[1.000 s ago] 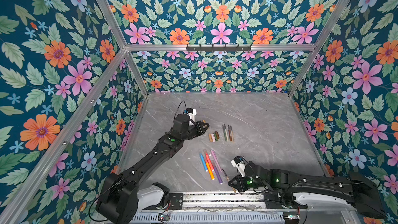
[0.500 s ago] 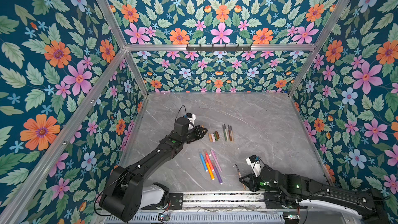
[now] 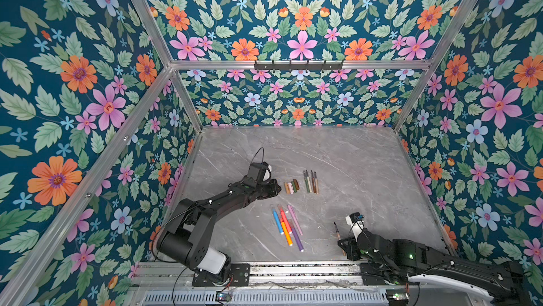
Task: Open the pen caps
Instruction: 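Carry the mustard cap toward the caps while the right lowers the pen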
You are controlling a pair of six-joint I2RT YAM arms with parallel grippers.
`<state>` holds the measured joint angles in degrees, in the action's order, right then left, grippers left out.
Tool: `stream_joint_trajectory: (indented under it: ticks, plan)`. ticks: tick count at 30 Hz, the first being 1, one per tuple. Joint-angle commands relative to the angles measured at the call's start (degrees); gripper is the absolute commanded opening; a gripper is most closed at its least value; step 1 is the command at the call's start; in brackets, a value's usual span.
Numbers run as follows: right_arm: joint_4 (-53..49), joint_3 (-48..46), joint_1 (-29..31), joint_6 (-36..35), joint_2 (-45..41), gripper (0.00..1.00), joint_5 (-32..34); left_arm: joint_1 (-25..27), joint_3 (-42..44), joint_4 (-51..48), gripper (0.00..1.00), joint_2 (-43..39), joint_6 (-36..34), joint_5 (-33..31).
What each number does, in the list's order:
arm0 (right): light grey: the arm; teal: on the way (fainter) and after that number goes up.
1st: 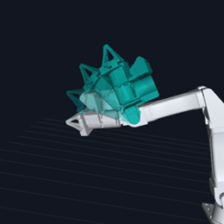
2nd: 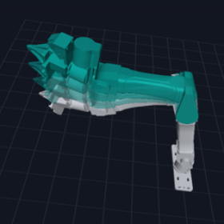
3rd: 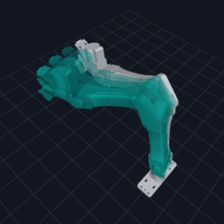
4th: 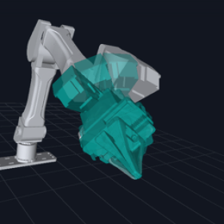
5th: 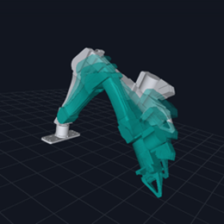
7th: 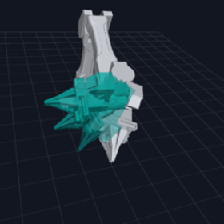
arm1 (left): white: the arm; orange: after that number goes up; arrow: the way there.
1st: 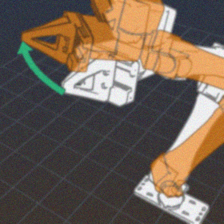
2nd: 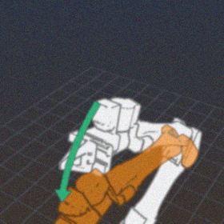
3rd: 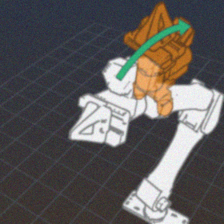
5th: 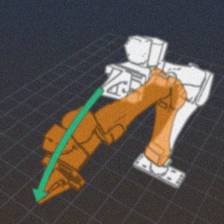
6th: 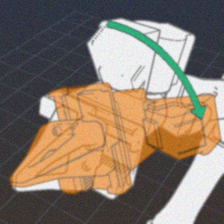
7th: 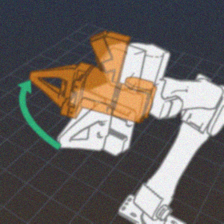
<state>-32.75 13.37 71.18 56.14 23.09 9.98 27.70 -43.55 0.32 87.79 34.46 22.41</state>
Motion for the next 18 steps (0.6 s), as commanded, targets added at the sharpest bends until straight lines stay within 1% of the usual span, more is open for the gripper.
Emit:
stream_joint_trajectory:
  ticks: [1,5,9,13,18]
  plan:
    - [-2.09,-0.32,0.04,1.12,-2.29,0.0,2.61,-0.04,-3.17,-3.37,0.01,3.14,-5.44,-1.44]
    - [-4.05,-0.65,0.02,1.42,-5.95,0.0,3.34,-0.15,-6.11,-4.45,0.0,7.38,-6.53,-1.29]
    - [-5.29,-0.98,0.01,1.6,-9.02,0.0,3.61,-0.13,-6.9,-3.15,0.03,10.04,-5.77,0.09]
    - [-5.94,-1.29,0.04,1.6,-10.69,0.0,3.64,-0.09,-6.65,-1.52,0.07,11.3,-4.35,1.61]
    - [-5.88,-1.36,0.03,1.59,-10.66,0.0,3.22,-0.11,-6.21,-0.43,0.15,11.69,-3.64,2.7]
